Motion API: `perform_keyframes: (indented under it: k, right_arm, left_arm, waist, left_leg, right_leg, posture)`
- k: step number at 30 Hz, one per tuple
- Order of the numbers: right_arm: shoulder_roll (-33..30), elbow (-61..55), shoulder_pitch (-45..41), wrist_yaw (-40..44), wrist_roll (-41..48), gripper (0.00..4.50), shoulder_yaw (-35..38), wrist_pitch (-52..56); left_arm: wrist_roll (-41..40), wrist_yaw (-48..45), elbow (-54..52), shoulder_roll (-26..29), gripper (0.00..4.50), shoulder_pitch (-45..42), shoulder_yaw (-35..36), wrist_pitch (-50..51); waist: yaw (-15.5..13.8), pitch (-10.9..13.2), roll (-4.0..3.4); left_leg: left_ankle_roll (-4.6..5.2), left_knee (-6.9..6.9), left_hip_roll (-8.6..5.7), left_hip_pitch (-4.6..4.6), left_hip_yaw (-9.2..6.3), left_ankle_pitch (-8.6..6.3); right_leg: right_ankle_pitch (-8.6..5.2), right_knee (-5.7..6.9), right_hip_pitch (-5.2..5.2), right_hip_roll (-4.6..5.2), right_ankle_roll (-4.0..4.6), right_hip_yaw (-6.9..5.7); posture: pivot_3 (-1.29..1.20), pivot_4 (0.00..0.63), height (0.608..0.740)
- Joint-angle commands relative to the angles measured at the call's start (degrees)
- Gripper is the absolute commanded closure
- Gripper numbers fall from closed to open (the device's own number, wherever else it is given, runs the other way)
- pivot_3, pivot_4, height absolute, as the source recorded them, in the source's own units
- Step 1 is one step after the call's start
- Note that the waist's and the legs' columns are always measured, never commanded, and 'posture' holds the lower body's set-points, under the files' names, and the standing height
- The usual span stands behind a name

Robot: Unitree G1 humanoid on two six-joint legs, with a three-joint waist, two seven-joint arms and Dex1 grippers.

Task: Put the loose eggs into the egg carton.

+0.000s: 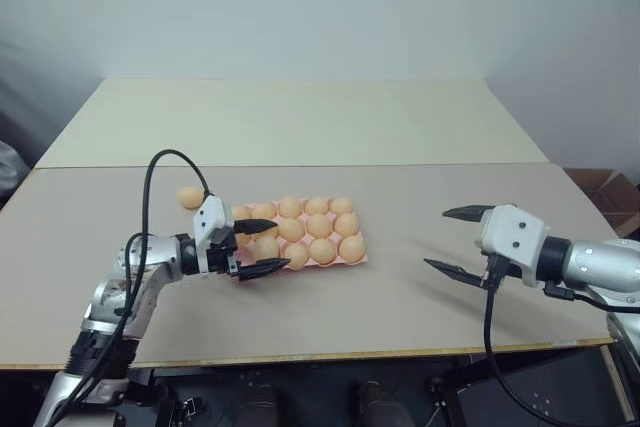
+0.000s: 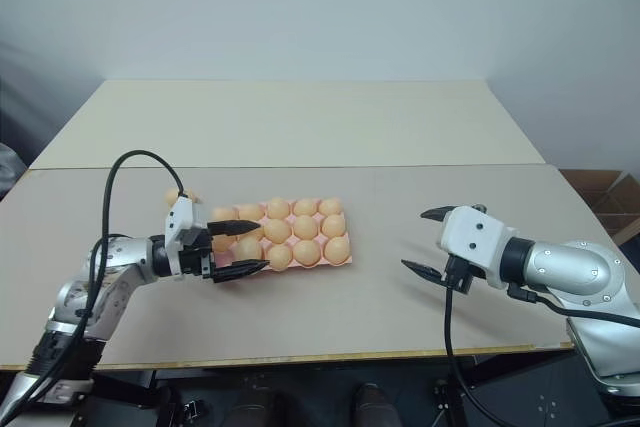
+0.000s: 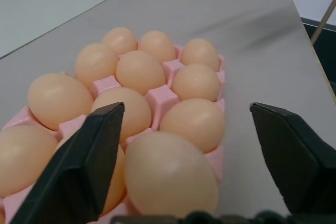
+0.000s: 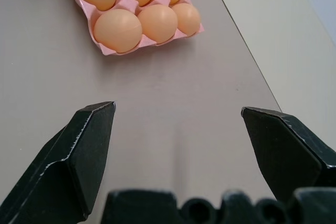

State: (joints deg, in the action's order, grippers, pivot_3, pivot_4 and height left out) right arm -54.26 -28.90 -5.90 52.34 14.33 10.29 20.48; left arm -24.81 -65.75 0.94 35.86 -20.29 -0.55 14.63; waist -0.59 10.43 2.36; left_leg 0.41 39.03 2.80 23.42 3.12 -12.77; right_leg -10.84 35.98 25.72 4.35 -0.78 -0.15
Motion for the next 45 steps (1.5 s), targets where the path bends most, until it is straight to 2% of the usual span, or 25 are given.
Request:
perform_keyframes:
  k: [1,6,12,17,20,25,30,37,42,45]
  right_arm:
    - [-0.55,-1.63,-0.08,-0.50,0.53,0.00,2.51,0.14]
    - [-0.99,-1.18,0.24,0.15,0.69,0.00,2.92,-0.24]
    - [-1.05,1.10,-1.39,1.39,0.86,0.00,1.53,-1.44]
    - [-0.93,5.15,-4.51,3.67,0.18,0.00,-1.38,-4.16]
    - [-0.75,7.42,-6.68,4.46,-0.24,0.00,-2.67,-5.29]
    - [-0.61,9.65,-8.55,5.36,-0.65,0.00,-3.99,-6.91]
    - [-1.15,10.35,-9.01,5.71,-0.76,0.00,-3.86,-7.57]
    - [-1.49,9.95,-8.67,5.55,-1.02,0.00,-3.20,-7.21]
    - [-1.01,9.65,-8.78,5.07,-1.24,0.00,-3.28,-6.86]
    - [-0.33,8.90,-9.08,4.38,-0.97,0.00,-3.53,-6.31]
  left_arm:
    - [-0.08,-0.24,-0.86,0.82,0.01,-0.93,1.84,-2.05]
    - [-1.80,0.87,-3.85,4.99,0.01,4.02,7.54,-0.38]
    - [-2.63,9.34,-7.90,9.38,0.01,12.21,19.17,5.35]
    - [0.25,24.91,-6.66,12.69,0.01,14.80,28.27,19.70]
    - [-0.25,31.22,-7.14,13.24,0.01,15.20,33.77,27.74]
    - [-3.23,31.62,-13.02,13.21,0.01,18.63,38.83,33.91]
    - [-5.03,30.55,-17.92,13.63,0.01,21.32,40.10,35.44]
    - [-5.06,29.17,-18.48,14.83,0.01,21.19,39.17,34.02]
    - [-2.89,31.45,-15.17,13.27,0.01,16.05,34.96,29.48]
    - [-0.07,34.85,-8.85,9.25,0.01,7.03,28.10,24.73]
  waist:
    - [0.03,0.00,0.00]
    - [0.54,0.00,0.00]
    - [0.89,0.00,0.00]
    - [0.93,0.00,0.00]
    - [1.15,0.00,0.00]
    - [1.23,0.00,0.01]
    - [0.94,0.00,0.01]
    - [0.97,0.00,0.01]
    - [0.72,0.00,0.01]
    - [-0.05,-0.02,-0.01]
  left_leg:
    - [0.00,0.00,0.00,-0.01,0.00,0.00]
    - [0.00,-0.04,0.02,-0.02,0.00,0.00]
    - [0.00,-0.06,0.04,-0.06,-0.01,0.00]
    - [0.00,-0.05,0.05,-0.15,0.00,0.00]
    - [0.00,-0.08,0.06,-0.17,0.00,0.00]
    - [-0.02,-0.13,0.04,-0.10,0.02,-0.01]
    - [-0.03,-0.15,0.04,-0.07,0.05,-0.02]
    - [-0.03,-0.14,0.05,-0.12,0.05,-0.02]
    - [-0.03,-0.14,0.04,-0.11,0.07,-0.02]
    - [-0.02,-0.13,0.00,-0.16,0.08,-0.01]
  right_leg:
    - [0.00,-0.01,0.00,0.00,0.00,0.01]
    - [0.00,-0.01,0.01,-0.02,-0.01,0.01]
    - [-0.01,-0.02,0.02,0.02,0.01,0.01]
    - [-0.01,0.00,-0.03,0.02,0.00,-0.01]
    - [-0.01,0.00,-0.02,0.02,0.01,-0.01]
    - [-0.02,-0.10,0.01,0.04,0.00,-0.01]
    - [-0.03,-0.10,0.06,0.06,0.01,-0.01]
    - [-0.02,-0.03,0.07,0.04,0.03,-0.01]
    - [-0.02,-0.06,0.06,0.05,0.04,0.00]
    - [-0.02,-0.05,-0.05,0.05,0.03,0.00]
  posture:
    - [0.00,0.150,0.740]
    - [0.00,0.150,0.740]
    - [0.00,0.150,0.740]
    - [0.00,0.150,0.740]
    - [0.00,0.150,0.740]
    - [0.00,0.150,0.740]
    - [0.00,0.150,0.740]
    - [0.00,0.150,0.740]
    - [0.00,0.150,0.740]
    - [0.00,0.150,0.740]
